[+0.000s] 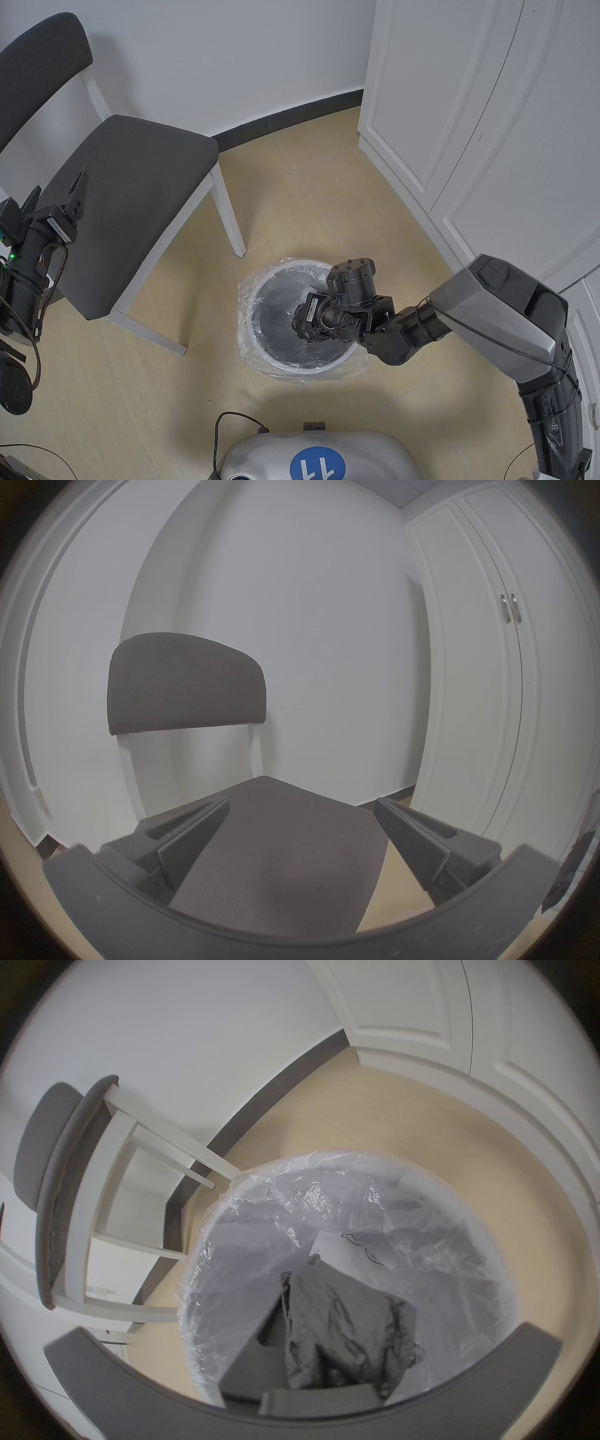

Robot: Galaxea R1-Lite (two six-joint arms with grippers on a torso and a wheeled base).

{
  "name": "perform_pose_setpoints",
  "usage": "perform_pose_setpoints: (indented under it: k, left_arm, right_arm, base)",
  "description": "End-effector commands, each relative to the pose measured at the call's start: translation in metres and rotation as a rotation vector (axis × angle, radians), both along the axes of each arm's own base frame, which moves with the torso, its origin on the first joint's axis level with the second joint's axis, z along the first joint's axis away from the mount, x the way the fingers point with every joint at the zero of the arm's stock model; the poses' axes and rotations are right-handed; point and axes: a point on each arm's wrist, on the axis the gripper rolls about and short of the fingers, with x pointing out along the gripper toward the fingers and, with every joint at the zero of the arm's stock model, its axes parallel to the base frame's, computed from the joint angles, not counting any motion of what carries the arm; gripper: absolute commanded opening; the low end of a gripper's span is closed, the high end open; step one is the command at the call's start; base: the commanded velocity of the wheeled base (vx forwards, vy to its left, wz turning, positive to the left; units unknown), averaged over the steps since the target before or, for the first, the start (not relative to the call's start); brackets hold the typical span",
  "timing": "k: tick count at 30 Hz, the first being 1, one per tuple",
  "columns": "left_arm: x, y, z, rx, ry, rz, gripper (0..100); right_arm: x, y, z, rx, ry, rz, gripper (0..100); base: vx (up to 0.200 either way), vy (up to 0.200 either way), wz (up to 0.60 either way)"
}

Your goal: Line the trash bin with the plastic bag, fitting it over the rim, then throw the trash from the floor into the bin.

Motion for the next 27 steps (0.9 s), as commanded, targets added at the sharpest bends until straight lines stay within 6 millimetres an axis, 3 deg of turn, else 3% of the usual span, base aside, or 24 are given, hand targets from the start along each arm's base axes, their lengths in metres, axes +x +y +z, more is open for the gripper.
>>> perform_pose_setpoints:
  k: [1,12,21,22,27]
  left_arm:
    - [0.0,0.0,0.0,0.0,0.001,0.0,100]
    - [0.0,0.0,0.0,-0.001,0.0,0.0,100]
    - [0.0,0.0,0.0,-0.001,-0.002,0.0,100]
    - [0.0,0.0,0.0,-0.001,-0.002,0.0,100]
    - [0.0,0.0,0.0,-0.001,0.0,0.0,100]
  right_arm:
    - [-0.006,0.009,-0.01,-0.026,-0.01,0.012,0]
    - [-0.004,0.011,-0.022,-0.014,-0.005,0.021,0]
    - [-0.001,0.01,-0.02,0.0,-0.02,0.014,0]
    - [0.0,0.01,-0.019,0.0,-0.02,0.012,100]
    - [0.002,0.009,-0.016,0.018,-0.042,0.007,100]
  base:
    - [0.0,0.0,0.0]
    - [0.0,0.0,0.0]
    - [0.0,0.0,0.0]
    - [0.0,0.0,0.0]
    - [0.0,0.0,0.0]
